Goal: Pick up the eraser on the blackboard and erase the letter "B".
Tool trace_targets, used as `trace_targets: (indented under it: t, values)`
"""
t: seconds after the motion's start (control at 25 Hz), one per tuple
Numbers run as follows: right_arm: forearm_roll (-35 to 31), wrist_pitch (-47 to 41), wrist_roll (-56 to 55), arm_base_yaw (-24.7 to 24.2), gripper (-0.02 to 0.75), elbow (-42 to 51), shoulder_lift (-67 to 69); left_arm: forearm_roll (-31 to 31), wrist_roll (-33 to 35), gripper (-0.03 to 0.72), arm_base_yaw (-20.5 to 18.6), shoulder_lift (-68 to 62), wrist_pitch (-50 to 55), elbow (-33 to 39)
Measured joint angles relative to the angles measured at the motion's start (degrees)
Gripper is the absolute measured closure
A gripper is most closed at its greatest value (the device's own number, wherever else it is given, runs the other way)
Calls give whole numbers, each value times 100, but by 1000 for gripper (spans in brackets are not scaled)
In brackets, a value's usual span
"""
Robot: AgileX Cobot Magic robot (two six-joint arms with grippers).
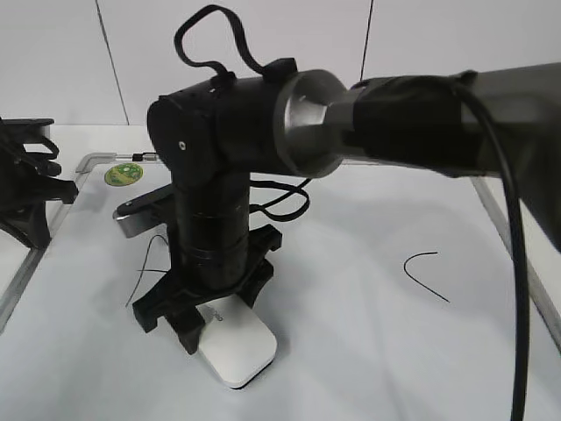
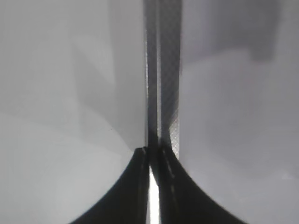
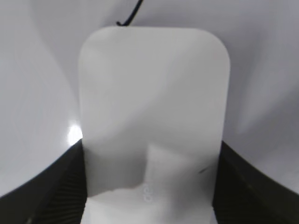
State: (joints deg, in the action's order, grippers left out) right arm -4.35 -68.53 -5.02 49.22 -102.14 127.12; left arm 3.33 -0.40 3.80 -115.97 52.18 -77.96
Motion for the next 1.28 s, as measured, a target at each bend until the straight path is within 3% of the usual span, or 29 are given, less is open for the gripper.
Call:
trace_targets:
  t: [0.36,0.48,0.92,1.28]
  values:
    - [94,-120,165,1073,213,14,-12,0,0,672,0,0,0,0]
    - [72,-120,178,1190,213,18,-12,0,0,672,0,0,0,0]
    - [-290,-94,112,772,213,148,-37,0,0,672,0,0,-13,0]
    - [-187,-105,24,-132,213,307,-140,0,0,672,0,0,-13,0]
